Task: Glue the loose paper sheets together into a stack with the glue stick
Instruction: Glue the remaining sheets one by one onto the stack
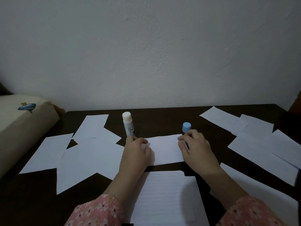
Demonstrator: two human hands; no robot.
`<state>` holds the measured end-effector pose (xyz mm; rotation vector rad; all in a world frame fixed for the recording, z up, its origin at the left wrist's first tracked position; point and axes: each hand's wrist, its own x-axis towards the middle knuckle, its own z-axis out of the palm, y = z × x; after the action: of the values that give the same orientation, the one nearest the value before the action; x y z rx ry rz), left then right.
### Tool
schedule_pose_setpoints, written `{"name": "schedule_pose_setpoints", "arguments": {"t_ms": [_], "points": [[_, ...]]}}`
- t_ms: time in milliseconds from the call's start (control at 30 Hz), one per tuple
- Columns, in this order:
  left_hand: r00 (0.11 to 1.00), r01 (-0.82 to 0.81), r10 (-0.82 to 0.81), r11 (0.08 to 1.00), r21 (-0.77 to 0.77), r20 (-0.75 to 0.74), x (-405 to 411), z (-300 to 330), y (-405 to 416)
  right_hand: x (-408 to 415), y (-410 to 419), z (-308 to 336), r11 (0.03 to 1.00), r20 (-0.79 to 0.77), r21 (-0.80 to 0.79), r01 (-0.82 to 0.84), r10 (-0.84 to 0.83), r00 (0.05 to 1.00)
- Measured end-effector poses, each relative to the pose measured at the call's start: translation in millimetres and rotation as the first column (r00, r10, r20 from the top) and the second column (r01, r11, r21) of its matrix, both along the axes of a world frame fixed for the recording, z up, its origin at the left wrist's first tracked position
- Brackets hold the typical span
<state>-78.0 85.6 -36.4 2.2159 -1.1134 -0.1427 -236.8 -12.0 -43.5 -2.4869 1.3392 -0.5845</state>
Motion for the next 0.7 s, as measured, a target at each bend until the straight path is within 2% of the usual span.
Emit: {"name": "schedule_pose_setpoints", "arguments": {"t_ms": [67, 133, 200, 300, 500, 700], "points": [[0.985, 0.085, -0.083, 0.996, -0.007, 0.152, -3, 4, -5, 9, 1, 4, 0.995, -0.023, -0.037, -0.088, 0.087, 0.996], [0.936, 0.213, -0.230, 0.973, 0.089, 0.268, -6, 3, -14, 22, 3, 5, 0.978, -0.063, 0.009, -0.207, 0.207, 0.976], [0.887, 0.295, -0.367, 0.917, 0.268, 0.279, -8, -4, -20, 34, 5, 1, 0.951, -0.147, 0.114, -0.289, 0.304, 0.941], [0.870, 0.323, -0.446, 0.836, 0.443, 0.209, -4, -12, -23, 40, 3, -9, 0.939, -0.262, 0.179, -0.295, 0.335, 0.905], [0.903, 0.284, -0.402, 0.822, 0.493, 0.150, -3, -11, -19, 36, 7, -9, 0.956, -0.351, 0.178, -0.233, 0.283, 0.893], [0.961, 0.118, -0.227, 0.854, 0.507, 0.160, -11, -7, -16, 35, 12, -14, 0.980, -0.323, 0.170, -0.107, 0.158, 0.933]]}}
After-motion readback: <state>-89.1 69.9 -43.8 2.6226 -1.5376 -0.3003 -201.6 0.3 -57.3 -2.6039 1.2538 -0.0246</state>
